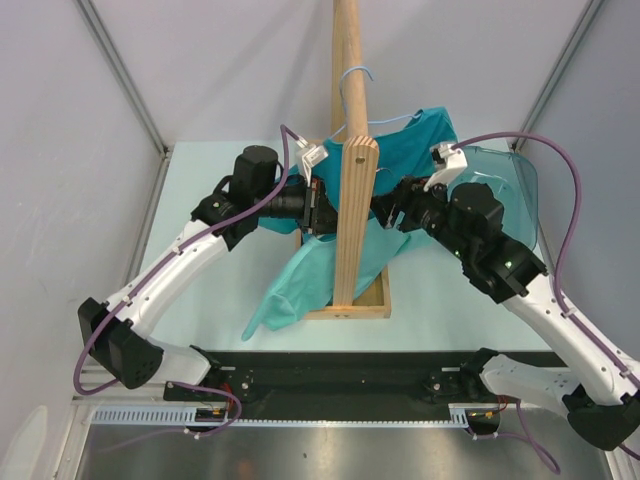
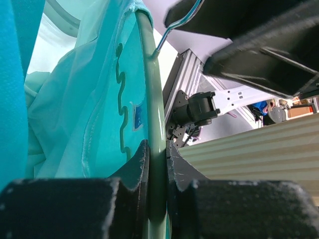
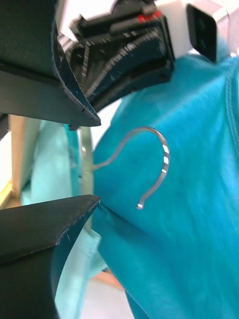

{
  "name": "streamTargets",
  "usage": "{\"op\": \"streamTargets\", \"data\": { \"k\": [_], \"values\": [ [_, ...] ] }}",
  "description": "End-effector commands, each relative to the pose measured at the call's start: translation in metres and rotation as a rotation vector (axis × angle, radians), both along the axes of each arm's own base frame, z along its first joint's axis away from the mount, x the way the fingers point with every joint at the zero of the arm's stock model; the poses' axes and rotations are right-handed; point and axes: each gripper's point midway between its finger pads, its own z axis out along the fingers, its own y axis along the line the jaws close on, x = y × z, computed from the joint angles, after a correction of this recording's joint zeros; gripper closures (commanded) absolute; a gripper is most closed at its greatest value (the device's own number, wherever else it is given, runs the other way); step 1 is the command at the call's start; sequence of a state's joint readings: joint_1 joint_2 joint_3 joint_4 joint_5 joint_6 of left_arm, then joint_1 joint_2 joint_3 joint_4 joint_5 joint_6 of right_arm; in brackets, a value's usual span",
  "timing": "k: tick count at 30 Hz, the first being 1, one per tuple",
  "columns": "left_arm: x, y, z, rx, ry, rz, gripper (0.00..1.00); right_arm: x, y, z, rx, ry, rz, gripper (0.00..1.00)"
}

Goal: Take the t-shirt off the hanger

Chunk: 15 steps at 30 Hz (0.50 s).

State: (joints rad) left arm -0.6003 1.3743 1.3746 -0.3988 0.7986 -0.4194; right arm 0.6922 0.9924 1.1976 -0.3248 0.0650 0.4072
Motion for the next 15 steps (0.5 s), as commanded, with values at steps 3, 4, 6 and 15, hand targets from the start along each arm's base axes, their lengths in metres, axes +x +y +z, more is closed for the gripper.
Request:
{"op": "streamTargets", "data": {
  "k": [3, 4, 6, 15],
  "values": [
    [-0.014, -0.003, 0.035, -0.079, -0.05, -0.053, 1.0, 0.017, 0.009, 0.023, 0.005, -0.086, -0.039, 0.43],
    [-0.014, -0.002, 0.037, -0.083, -0.054, -0.055, 1.0, 0.018, 0.012, 0.022, 0.003, -0.089, -0.04, 0.44],
    [-0.016, -0.002, 0.04, -0.088, -0.053, -0.061, 1.0, 0.018, 0.015, 0.019, -0.021, -0.1, -0.055, 0.47],
    [-0.019, 0.0, 0.046, -0.109, -0.061, -0.059, 1.0, 0.031, 0.005, 0.004, -0.065, -0.093, -0.205, 0.85]
  ]
}}
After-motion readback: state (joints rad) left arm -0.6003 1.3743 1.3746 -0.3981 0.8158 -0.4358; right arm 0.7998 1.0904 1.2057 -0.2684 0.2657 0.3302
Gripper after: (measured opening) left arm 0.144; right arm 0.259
